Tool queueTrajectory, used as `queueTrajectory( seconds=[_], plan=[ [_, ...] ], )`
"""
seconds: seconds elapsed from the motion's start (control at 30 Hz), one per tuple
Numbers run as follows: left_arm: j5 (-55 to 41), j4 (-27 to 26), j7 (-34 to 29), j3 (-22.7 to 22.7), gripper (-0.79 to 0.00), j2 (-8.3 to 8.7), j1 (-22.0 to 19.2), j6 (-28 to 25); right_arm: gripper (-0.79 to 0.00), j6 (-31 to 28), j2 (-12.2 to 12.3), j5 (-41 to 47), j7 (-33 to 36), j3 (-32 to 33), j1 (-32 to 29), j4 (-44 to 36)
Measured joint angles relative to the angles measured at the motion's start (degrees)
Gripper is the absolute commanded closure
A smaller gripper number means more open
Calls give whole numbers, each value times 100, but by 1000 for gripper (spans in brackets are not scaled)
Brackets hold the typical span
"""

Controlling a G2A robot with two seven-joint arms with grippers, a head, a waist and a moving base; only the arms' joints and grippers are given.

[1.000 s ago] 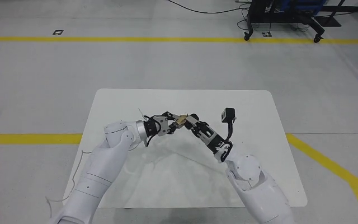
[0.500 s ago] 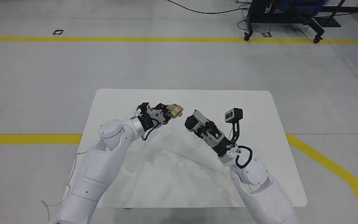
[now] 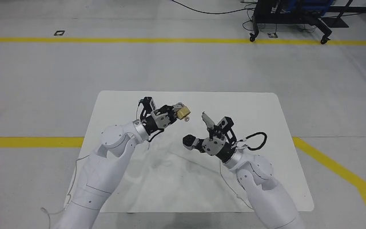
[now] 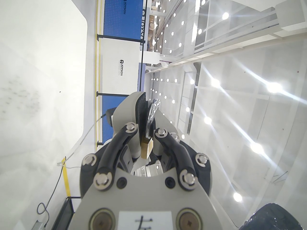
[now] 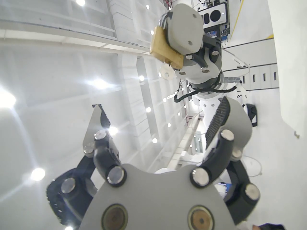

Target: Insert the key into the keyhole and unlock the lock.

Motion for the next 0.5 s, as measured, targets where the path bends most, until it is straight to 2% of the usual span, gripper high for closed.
queueTrajectory(
  seconds=[0.03, 0.13, 0.27, 0.5],
  plan=[
    [6, 2, -5, 2, 0, 0, -2, 0, -391, 44, -4, 49, 10, -17, 41, 60],
    [9, 6, -27, -1, 0, 0, -7, -10, -357, 117, -21, 147, 16, -94, 173, 233],
    [50, 8, -88, 3, 0, 4, -20, -1, -366, 93, -42, 182, -91, -151, 316, 360],
    [227, -33, -94, 15, 0, 12, -24, -95, -339, 105, -46, 129, -200, -186, 349, 281]
  ],
)
